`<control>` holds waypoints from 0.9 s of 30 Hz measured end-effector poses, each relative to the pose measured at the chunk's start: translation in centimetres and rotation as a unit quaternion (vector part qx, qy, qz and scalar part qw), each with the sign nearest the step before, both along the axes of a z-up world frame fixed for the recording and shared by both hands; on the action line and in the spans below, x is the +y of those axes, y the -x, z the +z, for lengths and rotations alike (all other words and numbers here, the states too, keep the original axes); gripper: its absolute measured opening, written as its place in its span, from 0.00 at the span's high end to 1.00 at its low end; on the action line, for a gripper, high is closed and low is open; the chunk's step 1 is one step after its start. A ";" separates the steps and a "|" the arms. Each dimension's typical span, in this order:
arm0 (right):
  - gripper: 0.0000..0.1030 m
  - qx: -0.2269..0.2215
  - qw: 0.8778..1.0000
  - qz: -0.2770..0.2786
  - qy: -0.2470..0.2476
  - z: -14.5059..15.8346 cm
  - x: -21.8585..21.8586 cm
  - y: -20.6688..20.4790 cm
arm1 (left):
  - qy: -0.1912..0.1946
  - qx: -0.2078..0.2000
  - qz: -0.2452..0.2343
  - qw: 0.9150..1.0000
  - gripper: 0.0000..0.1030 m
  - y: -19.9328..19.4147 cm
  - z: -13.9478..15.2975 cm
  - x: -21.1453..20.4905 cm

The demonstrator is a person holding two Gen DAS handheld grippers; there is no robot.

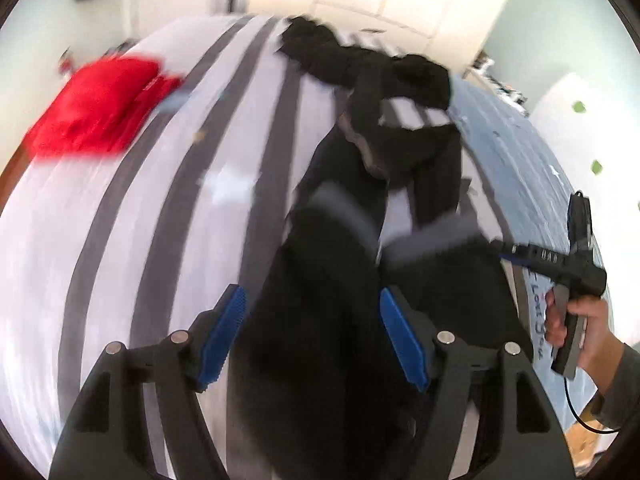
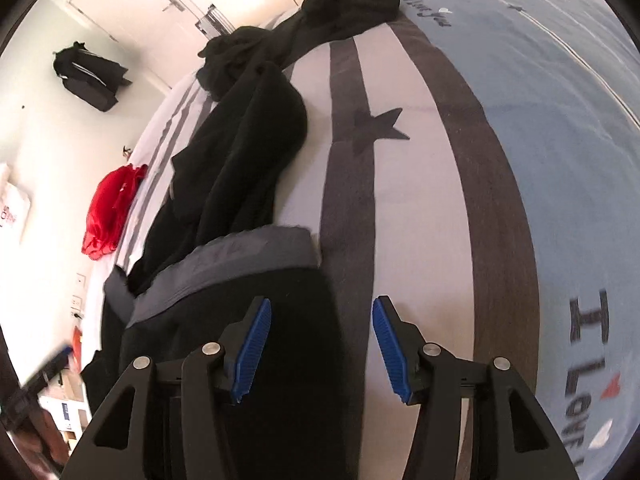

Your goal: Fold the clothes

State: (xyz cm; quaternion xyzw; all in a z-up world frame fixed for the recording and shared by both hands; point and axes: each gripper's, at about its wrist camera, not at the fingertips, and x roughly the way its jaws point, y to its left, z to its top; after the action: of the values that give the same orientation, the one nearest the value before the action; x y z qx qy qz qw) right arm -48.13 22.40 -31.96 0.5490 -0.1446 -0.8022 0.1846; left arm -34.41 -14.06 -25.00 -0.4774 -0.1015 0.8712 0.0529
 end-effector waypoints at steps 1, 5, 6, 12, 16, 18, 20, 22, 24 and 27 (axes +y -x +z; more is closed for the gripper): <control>0.52 0.001 1.000 0.004 0.001 -0.1 -0.1 0.2 | 0.004 0.001 -0.011 1.000 0.35 1.9 -0.4 0.6; 0.52 -0.002 1.000 0.025 -0.015 -0.8 -0.6 0.2 | 0.058 -0.014 -0.057 0.997 0.35 6.7 -2.6 2.8; 0.52 -0.004 0.999 0.030 -0.019 -1.0 -0.8 0.2 | 0.073 -0.023 -0.064 0.995 0.35 7.8 -3.4 3.3; 0.50 -0.017 0.999 0.042 -0.026 -2.5 -1.8 1.6 | 0.104 -0.086 -0.112 0.984 0.78 10.8 -7.3 4.3; 0.46 -0.023 0.998 0.054 -0.030 -2.6 -2.4 2.0 | 0.080 -0.081 -0.112 0.987 0.89 10.1 -6.7 3.3; 0.46 -0.024 0.997 0.062 -0.029 -2.5 -2.7 2.1 | 0.060 -0.067 -0.101 0.991 0.90 9.2 -5.5 2.3; 0.46 -0.027 0.997 0.067 -0.019 -2.2 -3.0 2.1 | 0.028 -0.051 -0.075 0.995 0.90 8.0 -3.9 0.7; 0.46 -0.030 0.997 0.071 -0.004 -1.9 -3.1 2.0 | 0.009 -0.031 -0.036 0.999 0.91 6.1 -1.8 -1.7; 0.46 -0.029 0.997 0.076 0.010 -1.5 -3.2 1.7 | -0.004 -0.014 0.006 1.000 0.91 3.8 0.2 -4.3; 0.46 -0.027 0.996 0.079 0.029 -1.0 -3.3 1.4 | -0.013 -0.003 0.056 0.998 0.91 0.2 2.3 -7.6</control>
State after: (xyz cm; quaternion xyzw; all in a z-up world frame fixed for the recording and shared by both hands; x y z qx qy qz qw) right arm -49.50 19.13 -32.94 0.5750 -0.1288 -0.7655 0.2586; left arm -34.57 -21.68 -22.65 -0.4731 -0.1400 0.8698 0.0099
